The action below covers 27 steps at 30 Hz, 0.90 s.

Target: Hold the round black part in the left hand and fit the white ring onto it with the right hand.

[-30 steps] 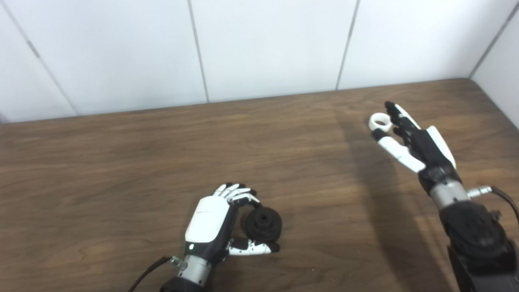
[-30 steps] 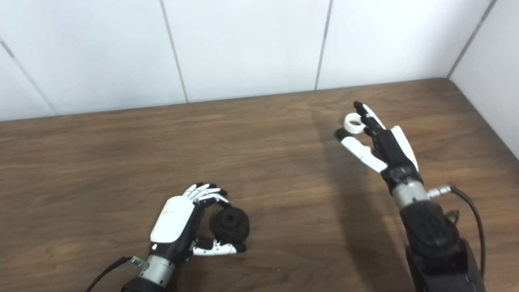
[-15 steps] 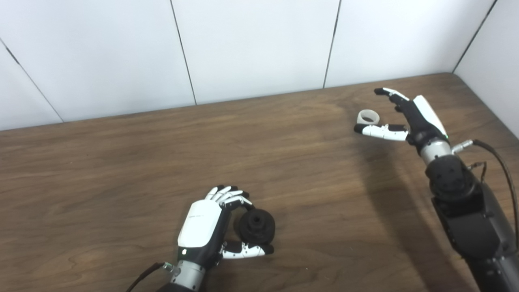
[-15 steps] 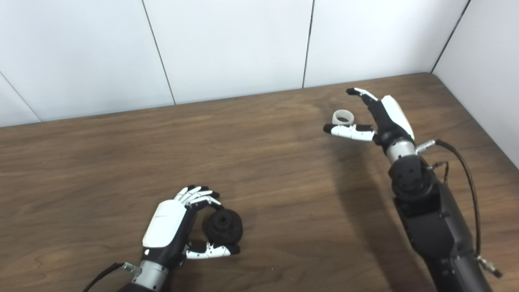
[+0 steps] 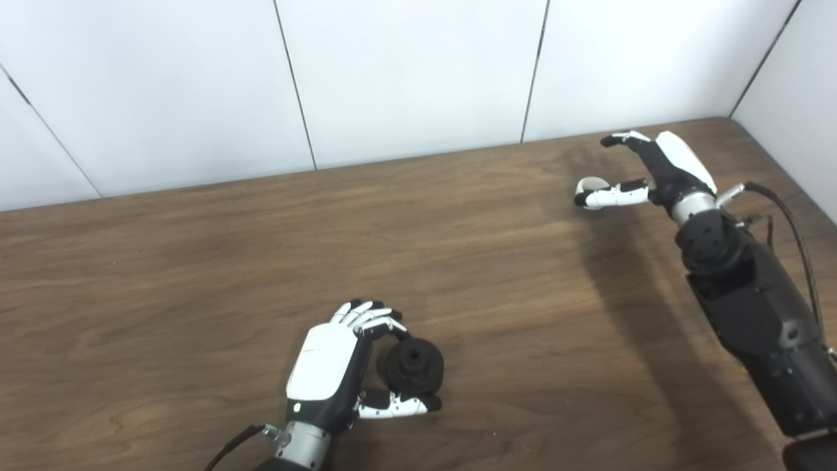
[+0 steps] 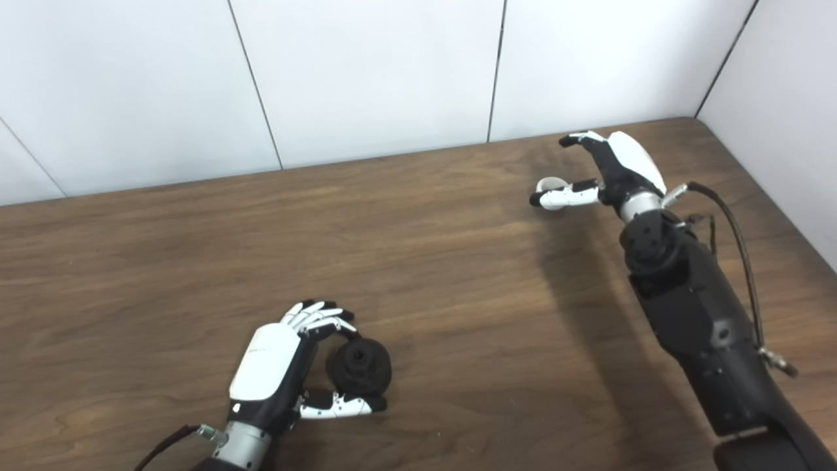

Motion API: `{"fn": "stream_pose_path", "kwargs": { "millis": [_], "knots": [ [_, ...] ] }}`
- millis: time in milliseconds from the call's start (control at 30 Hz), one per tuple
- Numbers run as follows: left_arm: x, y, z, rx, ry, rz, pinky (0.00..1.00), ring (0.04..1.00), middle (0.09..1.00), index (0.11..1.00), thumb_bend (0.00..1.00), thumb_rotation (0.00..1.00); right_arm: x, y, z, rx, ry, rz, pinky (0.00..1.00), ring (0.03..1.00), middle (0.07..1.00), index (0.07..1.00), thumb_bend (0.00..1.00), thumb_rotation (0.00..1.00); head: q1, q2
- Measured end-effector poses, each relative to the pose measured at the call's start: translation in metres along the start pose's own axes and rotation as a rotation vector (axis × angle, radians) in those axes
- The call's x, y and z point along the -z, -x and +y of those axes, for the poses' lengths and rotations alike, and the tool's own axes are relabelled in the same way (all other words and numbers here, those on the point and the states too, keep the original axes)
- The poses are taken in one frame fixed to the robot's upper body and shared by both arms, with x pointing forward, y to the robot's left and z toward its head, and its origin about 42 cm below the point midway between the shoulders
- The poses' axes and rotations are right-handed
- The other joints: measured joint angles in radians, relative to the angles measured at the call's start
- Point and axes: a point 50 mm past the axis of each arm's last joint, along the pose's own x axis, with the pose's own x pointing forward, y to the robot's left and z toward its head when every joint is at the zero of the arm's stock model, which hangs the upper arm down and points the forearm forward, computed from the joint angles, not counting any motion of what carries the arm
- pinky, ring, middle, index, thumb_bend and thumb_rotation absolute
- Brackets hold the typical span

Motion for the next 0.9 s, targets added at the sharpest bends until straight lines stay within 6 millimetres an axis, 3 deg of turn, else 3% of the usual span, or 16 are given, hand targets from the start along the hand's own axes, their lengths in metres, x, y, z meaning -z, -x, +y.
{"fn": "stream_pose_path", "kwargs": {
  "millis": [500, 900],
  "knots": [
    [-0.003, 0.006, -0.001, -0.001, -0.001, 0.003, 0.92, 0.849, 0.768, 0.485, 0.52, 0.05, -0.004, -0.017, 0.008, -0.086, 0.125, 0.028, 1.00, 0.968, 0.930, 0.741, 0.84, 0.29, 0.009, 0.014],
    [-0.003, 0.007, -0.001, 0.000, -0.006, 0.002, 0.92, 0.846, 0.767, 0.485, 0.52, 0.05, 0.007, -0.022, 0.006, -0.111, 0.176, 0.069, 1.00, 0.972, 0.927, 0.685, 0.81, 0.28, 0.011, 0.015]
  ]
}}
